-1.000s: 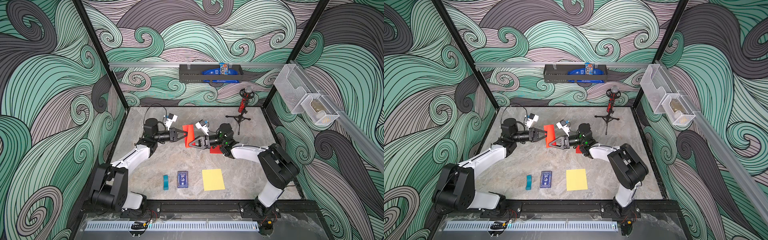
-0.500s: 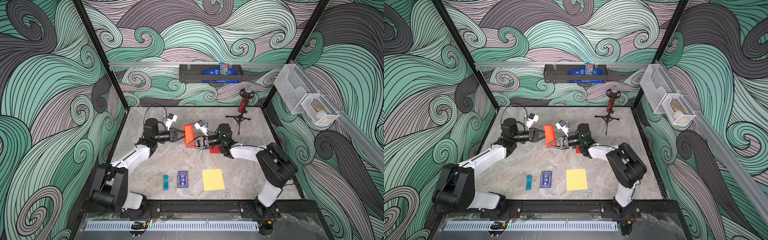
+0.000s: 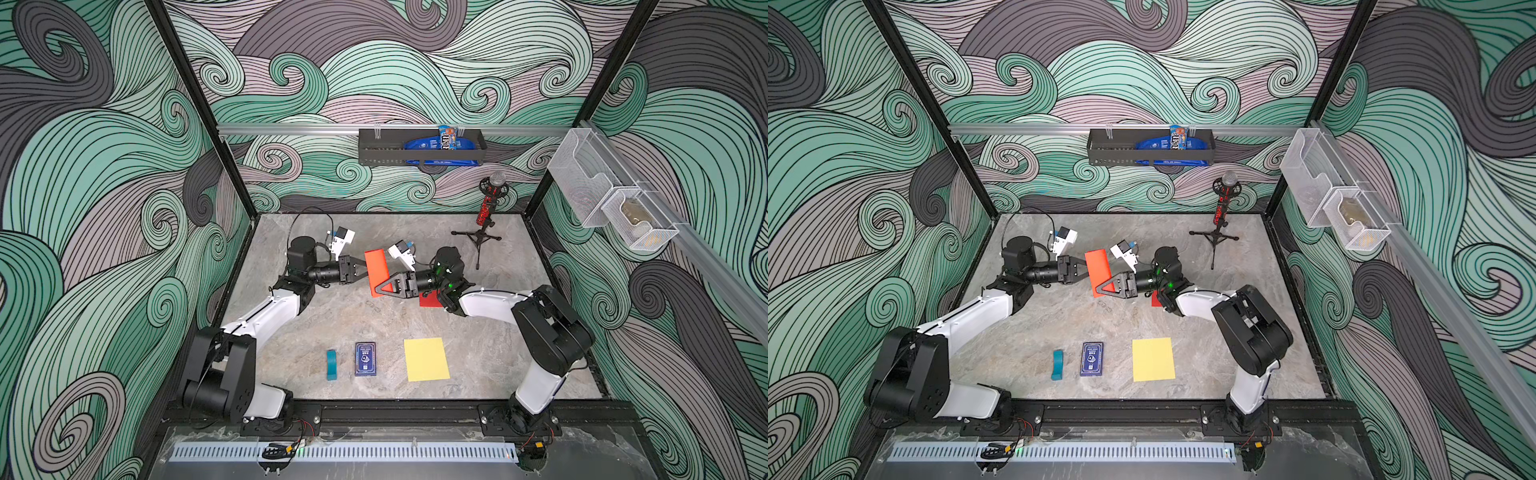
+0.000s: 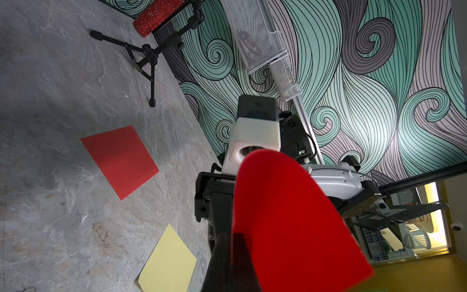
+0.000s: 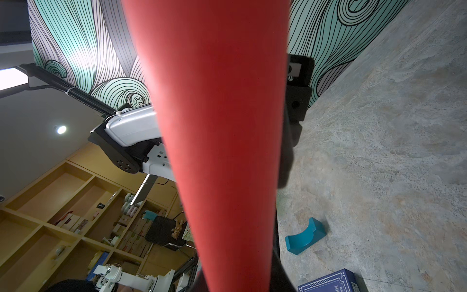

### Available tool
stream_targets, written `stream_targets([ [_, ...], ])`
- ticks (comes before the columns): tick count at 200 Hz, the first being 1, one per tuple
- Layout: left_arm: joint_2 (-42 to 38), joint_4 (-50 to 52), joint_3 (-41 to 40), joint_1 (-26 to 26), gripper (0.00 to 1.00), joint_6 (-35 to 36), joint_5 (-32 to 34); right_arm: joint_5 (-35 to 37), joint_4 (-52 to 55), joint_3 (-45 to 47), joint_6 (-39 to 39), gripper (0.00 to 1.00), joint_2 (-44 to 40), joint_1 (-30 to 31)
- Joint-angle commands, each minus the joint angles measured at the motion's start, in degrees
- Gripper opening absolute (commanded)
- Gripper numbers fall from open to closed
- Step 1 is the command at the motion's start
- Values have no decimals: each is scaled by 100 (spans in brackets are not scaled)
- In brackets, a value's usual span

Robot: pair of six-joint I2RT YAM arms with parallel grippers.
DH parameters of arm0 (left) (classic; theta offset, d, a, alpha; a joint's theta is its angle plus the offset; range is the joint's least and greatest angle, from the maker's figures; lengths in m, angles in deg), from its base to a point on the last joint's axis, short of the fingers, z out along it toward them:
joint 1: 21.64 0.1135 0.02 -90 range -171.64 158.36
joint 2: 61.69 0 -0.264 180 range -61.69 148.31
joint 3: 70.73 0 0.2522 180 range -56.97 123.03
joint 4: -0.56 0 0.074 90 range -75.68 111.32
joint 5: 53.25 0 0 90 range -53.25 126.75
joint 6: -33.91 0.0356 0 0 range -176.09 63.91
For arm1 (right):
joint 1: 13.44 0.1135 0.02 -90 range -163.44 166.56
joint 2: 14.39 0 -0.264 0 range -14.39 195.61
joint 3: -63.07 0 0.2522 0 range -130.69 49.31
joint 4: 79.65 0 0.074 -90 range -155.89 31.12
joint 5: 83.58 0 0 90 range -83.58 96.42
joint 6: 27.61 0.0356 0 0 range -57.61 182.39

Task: Fold the square paper along the opposite sides
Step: Fold the paper.

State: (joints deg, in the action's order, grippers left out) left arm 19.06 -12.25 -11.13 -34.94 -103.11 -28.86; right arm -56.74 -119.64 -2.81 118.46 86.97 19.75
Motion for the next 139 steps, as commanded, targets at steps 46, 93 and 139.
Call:
stream_targets([
  [46, -191, 29, 41, -24, 0, 139, -5, 31, -56, -171, 16, 4, 72, 56],
  [93, -222, 807, 373, 56, 11, 621, 234, 9, -47, -177, 23, 0, 47, 56],
  [139, -825, 1334, 372, 496, 59, 858, 724, -46, -23, -173, 10, 1, -111, 1],
])
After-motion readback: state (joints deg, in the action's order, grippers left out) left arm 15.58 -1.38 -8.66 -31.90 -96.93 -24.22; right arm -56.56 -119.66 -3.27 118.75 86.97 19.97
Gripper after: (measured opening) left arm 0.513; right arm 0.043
